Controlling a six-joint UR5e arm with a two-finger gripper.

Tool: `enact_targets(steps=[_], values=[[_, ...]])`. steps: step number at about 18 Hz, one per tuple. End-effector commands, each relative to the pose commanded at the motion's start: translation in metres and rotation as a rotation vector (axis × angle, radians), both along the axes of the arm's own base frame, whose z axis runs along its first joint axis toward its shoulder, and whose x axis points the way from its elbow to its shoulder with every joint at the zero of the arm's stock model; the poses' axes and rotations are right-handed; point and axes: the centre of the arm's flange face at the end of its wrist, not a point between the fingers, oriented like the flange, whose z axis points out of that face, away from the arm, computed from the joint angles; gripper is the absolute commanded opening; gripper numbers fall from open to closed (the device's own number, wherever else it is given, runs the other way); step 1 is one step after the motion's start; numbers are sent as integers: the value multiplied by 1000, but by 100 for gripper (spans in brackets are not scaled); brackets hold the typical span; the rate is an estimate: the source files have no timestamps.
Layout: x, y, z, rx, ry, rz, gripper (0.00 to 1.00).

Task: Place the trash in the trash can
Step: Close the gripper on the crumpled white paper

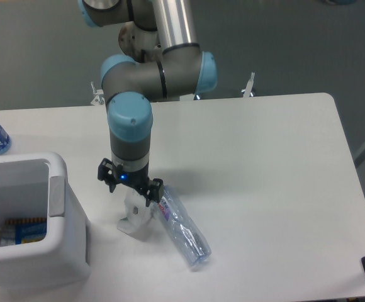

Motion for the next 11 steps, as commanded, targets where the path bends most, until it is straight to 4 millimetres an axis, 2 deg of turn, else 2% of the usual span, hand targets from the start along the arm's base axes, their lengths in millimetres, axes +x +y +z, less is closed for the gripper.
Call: enact_targets(steps=[11], values=[[-6,9,-16,1,18,13,100]])
